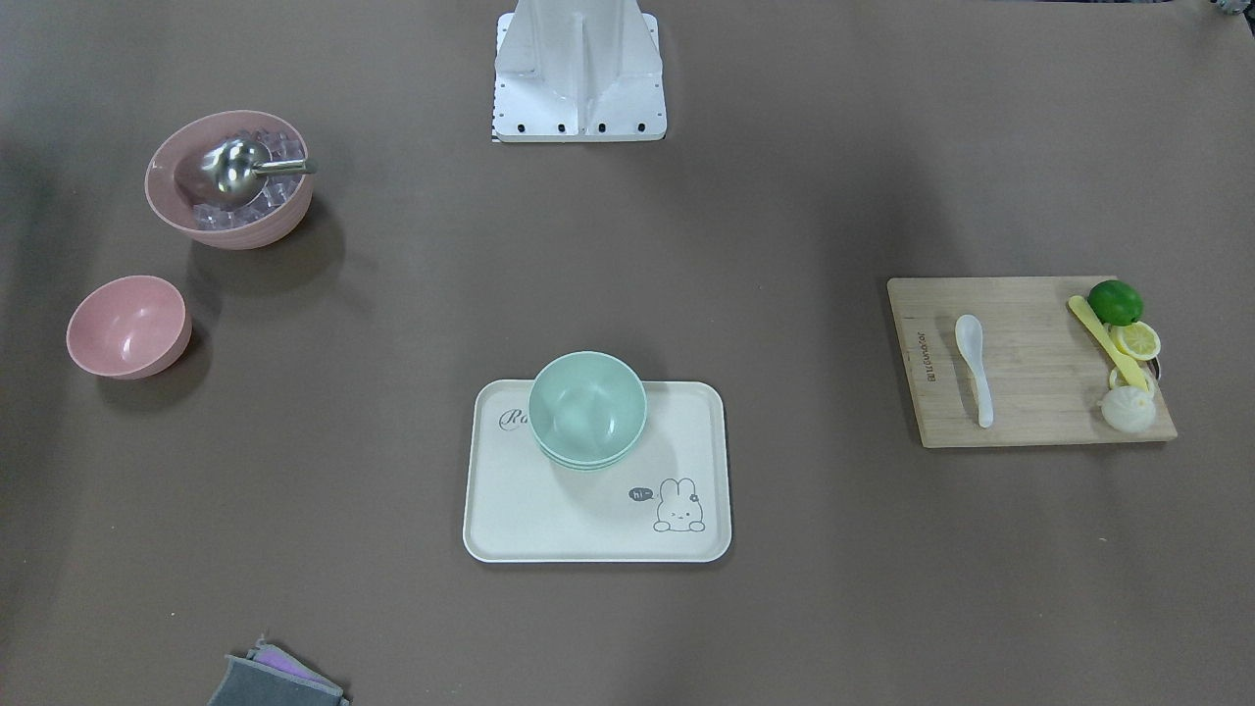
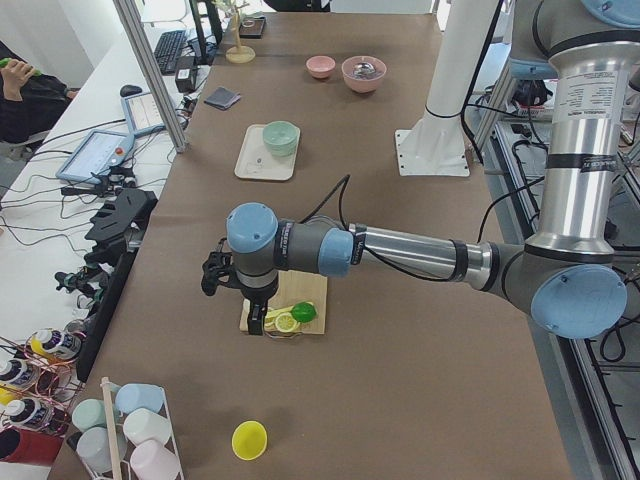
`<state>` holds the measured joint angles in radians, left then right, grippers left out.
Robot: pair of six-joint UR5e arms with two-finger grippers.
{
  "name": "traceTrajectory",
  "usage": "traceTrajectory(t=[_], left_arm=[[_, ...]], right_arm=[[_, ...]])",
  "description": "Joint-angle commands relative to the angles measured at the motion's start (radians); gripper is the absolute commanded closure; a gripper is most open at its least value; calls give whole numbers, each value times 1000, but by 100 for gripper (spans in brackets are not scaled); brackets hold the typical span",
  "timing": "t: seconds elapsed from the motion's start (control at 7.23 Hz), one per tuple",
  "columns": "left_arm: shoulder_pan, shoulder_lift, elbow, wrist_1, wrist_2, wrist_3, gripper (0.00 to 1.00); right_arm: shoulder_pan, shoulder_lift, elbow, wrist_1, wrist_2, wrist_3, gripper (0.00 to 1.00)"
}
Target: Stack pink bowl on green and place spoon
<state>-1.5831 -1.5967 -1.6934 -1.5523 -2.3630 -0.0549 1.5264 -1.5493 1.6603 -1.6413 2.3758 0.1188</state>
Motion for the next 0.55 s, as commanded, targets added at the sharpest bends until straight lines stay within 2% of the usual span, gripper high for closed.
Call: traceTrajectory(t=[0.0,0.42], left_arm=[[5,-2,-6,-41,-2,0,2],[81,-9,-2,-254,2,-3,2]], right_arm=[[0,0,12,1,9,1,0],[-11,29,21,5,23,1,0]])
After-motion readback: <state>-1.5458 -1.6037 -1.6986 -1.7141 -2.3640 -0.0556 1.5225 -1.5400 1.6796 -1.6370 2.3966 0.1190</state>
